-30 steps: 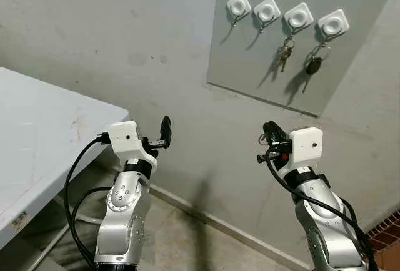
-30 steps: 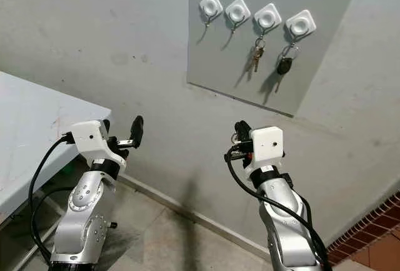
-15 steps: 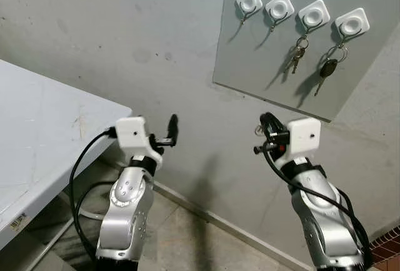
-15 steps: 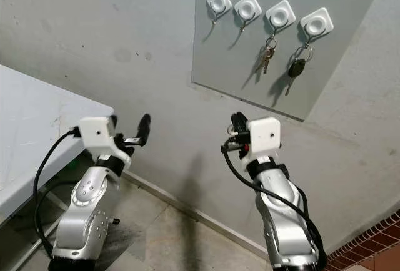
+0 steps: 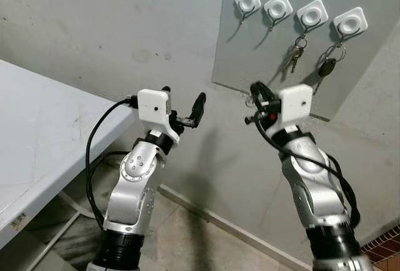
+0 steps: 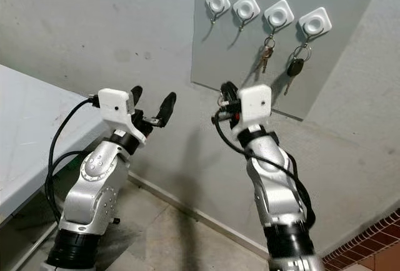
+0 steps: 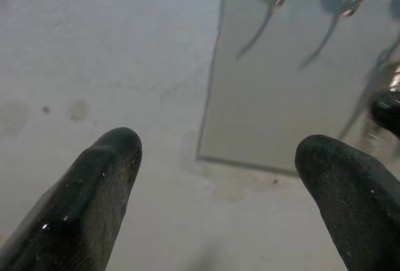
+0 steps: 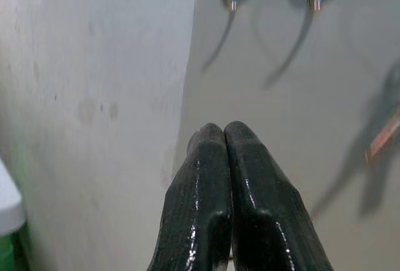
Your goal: Hang keys on a hook
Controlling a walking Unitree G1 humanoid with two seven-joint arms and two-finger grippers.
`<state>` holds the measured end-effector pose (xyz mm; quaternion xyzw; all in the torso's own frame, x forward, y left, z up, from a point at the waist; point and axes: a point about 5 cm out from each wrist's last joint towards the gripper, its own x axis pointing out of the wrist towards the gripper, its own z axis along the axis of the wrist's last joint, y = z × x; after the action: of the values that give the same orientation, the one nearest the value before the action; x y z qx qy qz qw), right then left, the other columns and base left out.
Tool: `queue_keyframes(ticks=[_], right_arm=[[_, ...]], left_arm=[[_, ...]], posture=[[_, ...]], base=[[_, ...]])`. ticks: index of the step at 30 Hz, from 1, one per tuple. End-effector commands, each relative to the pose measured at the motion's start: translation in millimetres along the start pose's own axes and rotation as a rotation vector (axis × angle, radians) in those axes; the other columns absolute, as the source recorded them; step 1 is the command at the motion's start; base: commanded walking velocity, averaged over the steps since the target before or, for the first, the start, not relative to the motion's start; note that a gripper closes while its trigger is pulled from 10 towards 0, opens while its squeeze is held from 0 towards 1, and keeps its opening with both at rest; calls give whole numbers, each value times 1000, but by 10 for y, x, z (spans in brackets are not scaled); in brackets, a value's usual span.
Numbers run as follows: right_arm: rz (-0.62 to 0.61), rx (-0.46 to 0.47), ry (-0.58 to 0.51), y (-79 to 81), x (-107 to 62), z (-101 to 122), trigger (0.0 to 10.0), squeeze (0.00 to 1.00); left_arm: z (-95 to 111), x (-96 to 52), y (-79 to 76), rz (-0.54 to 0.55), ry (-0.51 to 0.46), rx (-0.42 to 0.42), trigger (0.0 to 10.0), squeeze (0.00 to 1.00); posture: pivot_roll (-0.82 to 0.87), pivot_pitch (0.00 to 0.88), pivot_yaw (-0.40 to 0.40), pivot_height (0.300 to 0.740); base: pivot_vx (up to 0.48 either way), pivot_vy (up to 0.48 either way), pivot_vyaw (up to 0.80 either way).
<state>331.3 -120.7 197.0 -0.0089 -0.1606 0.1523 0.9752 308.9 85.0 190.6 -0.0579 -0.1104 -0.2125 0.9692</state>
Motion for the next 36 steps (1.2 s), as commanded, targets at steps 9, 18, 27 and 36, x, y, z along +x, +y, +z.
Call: queue_keyframes(ticks=[9, 18, 27, 36], right_arm=[[-14, 0, -111, -65, 327, 242, 10000, 0], [-44, 4, -183, -124, 416, 360, 10000, 0], [-82, -2, -227, -217, 400, 393, 10000, 0], [-77, -9, -265, -270, 456, 475, 10000, 0]], left_arm=[[138, 142, -101, -85, -29, 16, 10000, 0], [177, 151, -202, -139, -41, 21, 10000, 0], [189, 163, -255, -171, -44, 23, 10000, 0], [185, 170, -267, -176, -42, 18, 10000, 0]], posture=[[2, 18, -48, 740], [6, 8, -50, 740], [2, 2, -45, 740], [2, 1, -44, 740]], base=[[0, 0, 0], [0, 0, 0], [0, 0, 0], [0, 0, 0]])
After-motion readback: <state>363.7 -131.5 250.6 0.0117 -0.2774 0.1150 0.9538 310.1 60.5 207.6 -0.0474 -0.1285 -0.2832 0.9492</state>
